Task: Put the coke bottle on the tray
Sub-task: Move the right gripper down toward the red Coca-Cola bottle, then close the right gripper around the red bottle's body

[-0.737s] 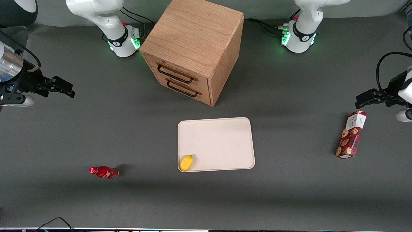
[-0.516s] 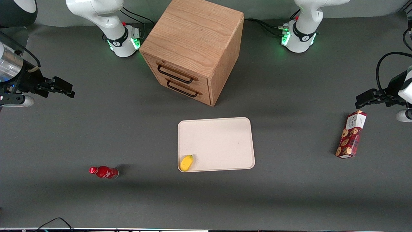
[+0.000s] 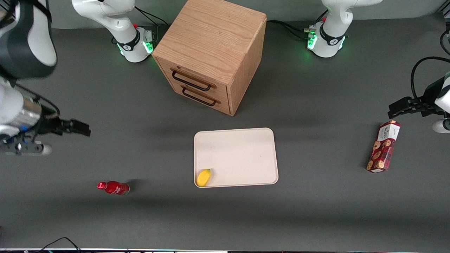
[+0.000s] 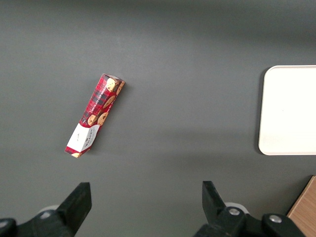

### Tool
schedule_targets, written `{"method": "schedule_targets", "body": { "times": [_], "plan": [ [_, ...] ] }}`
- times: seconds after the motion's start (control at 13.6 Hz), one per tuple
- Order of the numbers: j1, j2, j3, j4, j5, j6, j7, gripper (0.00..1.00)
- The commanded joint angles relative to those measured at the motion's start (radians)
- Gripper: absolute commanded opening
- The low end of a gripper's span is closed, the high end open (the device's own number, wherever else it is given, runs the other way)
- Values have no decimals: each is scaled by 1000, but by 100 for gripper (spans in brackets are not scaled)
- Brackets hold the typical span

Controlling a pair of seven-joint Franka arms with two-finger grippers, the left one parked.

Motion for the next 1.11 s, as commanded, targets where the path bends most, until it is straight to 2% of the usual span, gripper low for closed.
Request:
{"method": "schedule_targets", "body": {
  "times": [0.0, 0.29, 0.44, 1.03],
  "plan": [
    [-9, 218, -3, 216, 15, 68, -14, 100],
    [-38, 370, -3, 268, 10, 220, -23, 100],
    [-42, 428, -2, 265, -20, 314, -23, 100],
    [-56, 467, 12, 199, -14, 334, -16, 100]
  ]
}}
